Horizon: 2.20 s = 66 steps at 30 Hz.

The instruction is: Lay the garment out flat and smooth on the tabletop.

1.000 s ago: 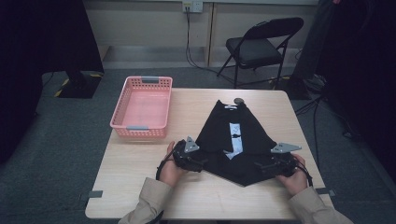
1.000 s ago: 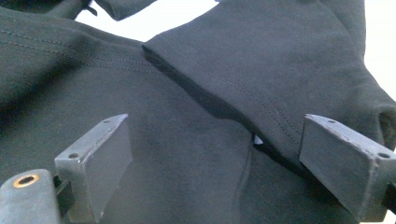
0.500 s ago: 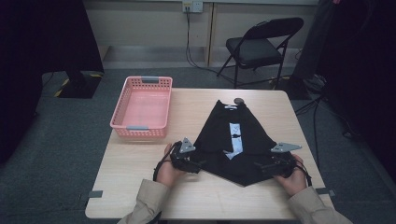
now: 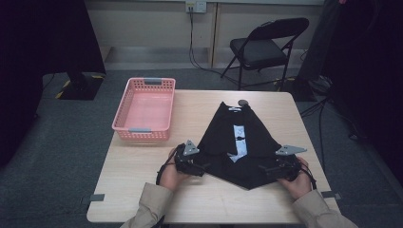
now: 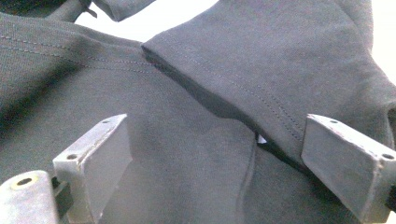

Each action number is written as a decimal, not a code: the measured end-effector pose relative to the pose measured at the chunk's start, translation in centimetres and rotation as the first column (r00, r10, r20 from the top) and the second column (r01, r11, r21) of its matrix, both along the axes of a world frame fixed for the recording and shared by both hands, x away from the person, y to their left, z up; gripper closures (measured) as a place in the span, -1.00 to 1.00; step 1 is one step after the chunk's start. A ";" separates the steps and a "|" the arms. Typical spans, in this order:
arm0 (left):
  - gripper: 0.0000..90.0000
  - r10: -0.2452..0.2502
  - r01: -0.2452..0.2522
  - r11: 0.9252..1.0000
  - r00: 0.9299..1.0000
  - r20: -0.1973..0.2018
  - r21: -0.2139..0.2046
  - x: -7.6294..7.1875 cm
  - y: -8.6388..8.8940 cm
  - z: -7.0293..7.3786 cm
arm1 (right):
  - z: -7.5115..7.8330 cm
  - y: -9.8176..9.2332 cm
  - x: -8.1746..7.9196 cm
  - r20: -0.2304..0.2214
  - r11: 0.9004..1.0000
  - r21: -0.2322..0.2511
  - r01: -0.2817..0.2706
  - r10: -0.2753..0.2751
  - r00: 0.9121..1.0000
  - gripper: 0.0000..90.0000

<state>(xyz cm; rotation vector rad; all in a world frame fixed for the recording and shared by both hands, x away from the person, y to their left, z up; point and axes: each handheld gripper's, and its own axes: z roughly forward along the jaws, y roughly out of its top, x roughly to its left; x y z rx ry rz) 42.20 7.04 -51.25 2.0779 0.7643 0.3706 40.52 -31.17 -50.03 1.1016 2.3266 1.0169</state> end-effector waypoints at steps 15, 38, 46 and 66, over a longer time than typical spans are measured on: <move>-0.77 0.003 -0.003 1.000 1.000 -0.001 -0.001 0.0 0.0 0.0 | 2.4 2.4 1.1 0.029 0.997 0.058 -0.055 0.053 0.998 -0.31; -0.77 0.003 -0.003 1.000 1.000 -0.001 -0.001 0.0 0.0 0.0 | 1.1 5.6 3.0 -0.005 0.998 -0.003 -0.055 0.055 0.998 0.81; -0.77 0.004 -0.004 1.000 1.000 -0.001 -0.001 0.0 0.0 0.0 | 2.0 4.4 3.3 -0.013 0.997 0.069 -0.023 0.024 1.000 0.89; -0.81 0.015 -0.015 1.000 1.000 -0.001 0.009 0.0 0.0 0.0 | 5.0 2.0 4.0 0.028 0.992 0.128 0.009 -0.012 1.000 0.90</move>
